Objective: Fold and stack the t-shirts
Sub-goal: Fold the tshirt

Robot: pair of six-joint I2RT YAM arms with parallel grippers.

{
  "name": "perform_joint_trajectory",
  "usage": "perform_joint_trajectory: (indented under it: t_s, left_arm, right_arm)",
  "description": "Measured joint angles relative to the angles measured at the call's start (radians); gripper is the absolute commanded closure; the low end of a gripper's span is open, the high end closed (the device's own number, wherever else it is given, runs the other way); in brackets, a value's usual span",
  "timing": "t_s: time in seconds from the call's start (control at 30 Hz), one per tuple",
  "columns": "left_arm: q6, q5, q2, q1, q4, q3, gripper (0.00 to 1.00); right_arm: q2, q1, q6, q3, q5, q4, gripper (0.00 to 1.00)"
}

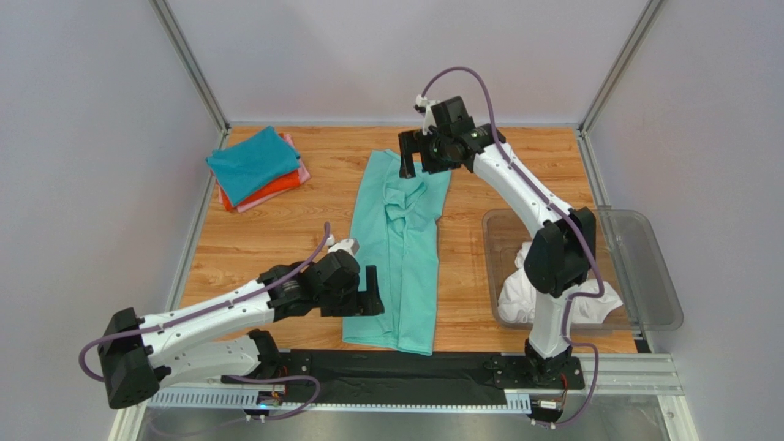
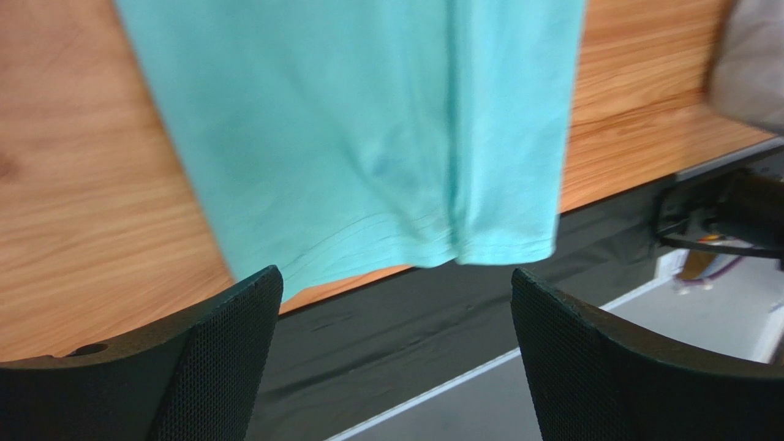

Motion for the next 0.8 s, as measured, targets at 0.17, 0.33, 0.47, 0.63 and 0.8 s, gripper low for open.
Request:
perform_joint_trajectory:
  t_s: [0.17,0.33,0.47,0.63,0.8]
  left_arm:
    - [-0.009,-0.003,-0.141,-0.001,-0.079,-0.156,0.0]
    - [-0.028,-0.003,-0.213,-0.001,-0.128,-0.261,0.09]
    - [-0.042,-0.003,-0.217,-0.002,-0.124,-0.281,0.19]
    - [-0.047,0.005,-0.171,-0.002,-0.08,-0.294,0.38]
    - [-0.047,0.009,-0.11,-0.002,-0.043,-0.301,0.49]
  right_arm:
    - [-0.182,0.076,0.121,-0.404,0.078,0.064,0.0]
    - [-0.374,0.223,0.245,-0.748,0.192,0.097,0.0]
    - [-0.566,0.368,0.351,-0.917,0.302,0.151,0.0]
    - [-0.753,0.444,0.493,-1.123,0.371,0.219,0.0]
    - [-0.807,0.518,0.579,-1.225,0.417,0.215,0.0]
